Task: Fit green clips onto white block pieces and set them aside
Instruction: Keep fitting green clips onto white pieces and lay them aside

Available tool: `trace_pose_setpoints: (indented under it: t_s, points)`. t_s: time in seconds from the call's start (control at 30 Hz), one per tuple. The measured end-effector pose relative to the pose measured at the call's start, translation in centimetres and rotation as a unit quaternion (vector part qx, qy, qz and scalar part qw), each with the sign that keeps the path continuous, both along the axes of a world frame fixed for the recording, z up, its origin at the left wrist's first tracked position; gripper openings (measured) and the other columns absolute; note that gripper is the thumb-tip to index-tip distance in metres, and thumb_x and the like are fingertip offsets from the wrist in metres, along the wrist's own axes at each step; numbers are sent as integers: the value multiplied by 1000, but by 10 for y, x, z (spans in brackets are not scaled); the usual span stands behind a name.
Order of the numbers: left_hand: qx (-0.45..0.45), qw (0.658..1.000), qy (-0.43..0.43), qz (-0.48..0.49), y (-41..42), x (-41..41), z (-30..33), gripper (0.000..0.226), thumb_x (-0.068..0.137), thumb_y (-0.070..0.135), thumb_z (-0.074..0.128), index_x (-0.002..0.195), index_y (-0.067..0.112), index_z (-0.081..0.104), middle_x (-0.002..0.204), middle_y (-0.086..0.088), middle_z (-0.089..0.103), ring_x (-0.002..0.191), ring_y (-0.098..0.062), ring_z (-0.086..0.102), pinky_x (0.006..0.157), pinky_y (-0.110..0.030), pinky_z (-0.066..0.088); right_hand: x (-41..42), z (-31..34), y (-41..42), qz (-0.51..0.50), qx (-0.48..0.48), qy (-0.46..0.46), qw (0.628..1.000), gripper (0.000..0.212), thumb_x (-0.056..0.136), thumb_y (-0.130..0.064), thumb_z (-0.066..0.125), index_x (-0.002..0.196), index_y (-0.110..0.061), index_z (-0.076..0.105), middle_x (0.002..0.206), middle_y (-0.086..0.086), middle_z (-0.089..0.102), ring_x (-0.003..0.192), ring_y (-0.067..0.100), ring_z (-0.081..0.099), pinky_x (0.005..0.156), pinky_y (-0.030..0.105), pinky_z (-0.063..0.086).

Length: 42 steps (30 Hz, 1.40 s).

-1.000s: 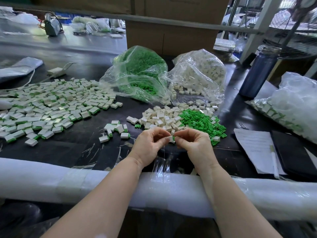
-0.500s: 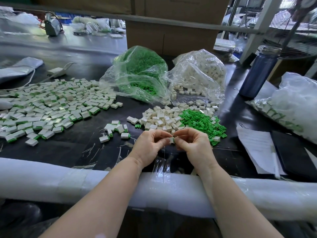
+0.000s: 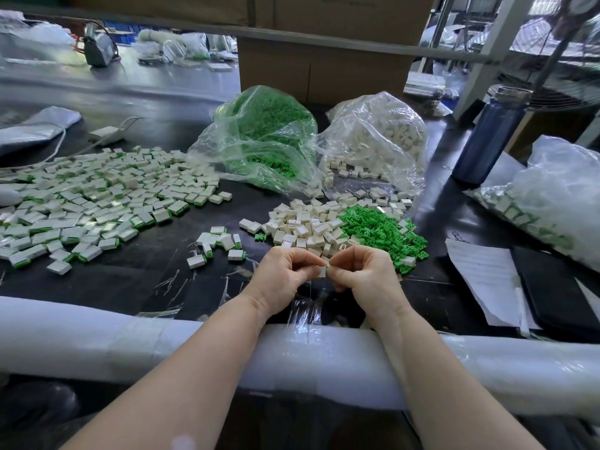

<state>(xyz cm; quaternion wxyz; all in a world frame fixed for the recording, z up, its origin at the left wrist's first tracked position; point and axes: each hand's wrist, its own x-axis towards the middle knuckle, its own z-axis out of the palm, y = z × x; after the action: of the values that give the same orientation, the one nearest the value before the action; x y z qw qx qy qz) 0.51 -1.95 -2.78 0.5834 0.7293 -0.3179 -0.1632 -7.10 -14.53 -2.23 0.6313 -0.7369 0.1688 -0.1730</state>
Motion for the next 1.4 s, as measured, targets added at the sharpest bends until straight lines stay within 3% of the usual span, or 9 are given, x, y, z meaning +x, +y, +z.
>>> trace_pose_setpoints:
  t_s: [0.23,0.4,0.53,0.7,0.83,1.03,1.27,1.4]
  points:
    - [21,1000,1,-6,0,-2,1,19,84,0,63,81,18,70,70,14,64,66,6,58,72,-7,45,-1,0,1,7,-16,-1,1000,25,73,13,68,66,-10,61,55,-1,59,45,4,52,47,17,46]
    - [-5,1000,-7,12,-1,-4,3,15,85,5,64,87,18,69,85,2,69,81,-3,62,82,-15,48,1,0,-1,-20,17,-35,999,21,75,9,69,68,-10,63,58,1,62,51,6,58,49,17,49]
    - [19,999,-35,17,-1,-4,0,23,79,6,70,88,26,64,76,8,63,63,5,55,68,-10,46,1,-2,-1,-22,20,-35,999,18,78,5,68,70,-11,65,60,3,64,51,9,58,50,19,50]
    - [22,999,-19,37,-3,-2,-2,13,86,17,65,86,30,62,86,-7,66,78,-19,60,82,-34,51,1,-1,-2,-23,56,-53,997,11,83,-5,66,74,-10,69,61,5,66,54,11,59,53,20,53]
    - [40,997,-41,44,-1,0,-2,13,91,25,57,80,31,63,79,4,67,75,-11,60,81,-29,49,0,-1,-1,-21,35,-53,998,16,82,-2,66,73,-14,69,61,2,67,55,10,60,54,20,53]
    - [23,1000,2,13,-1,0,-1,10,89,15,60,85,22,64,74,8,66,63,8,58,69,-8,44,2,-2,0,-23,-21,-34,999,17,85,-3,64,70,-11,65,61,6,64,53,10,58,52,22,52]
    - [67,998,-13,18,1,-1,0,17,88,16,62,77,29,63,73,8,68,77,-12,64,88,-36,51,2,-2,3,-3,-34,-9,999,20,87,-1,60,68,-8,60,46,-5,59,43,1,55,45,15,46]
    - [71,997,-14,19,1,-2,-1,17,87,16,63,76,30,64,72,8,68,77,-14,64,89,-40,50,1,-1,3,-1,-50,-1,999,20,87,-2,61,68,-8,61,49,-5,58,43,3,53,46,17,47]
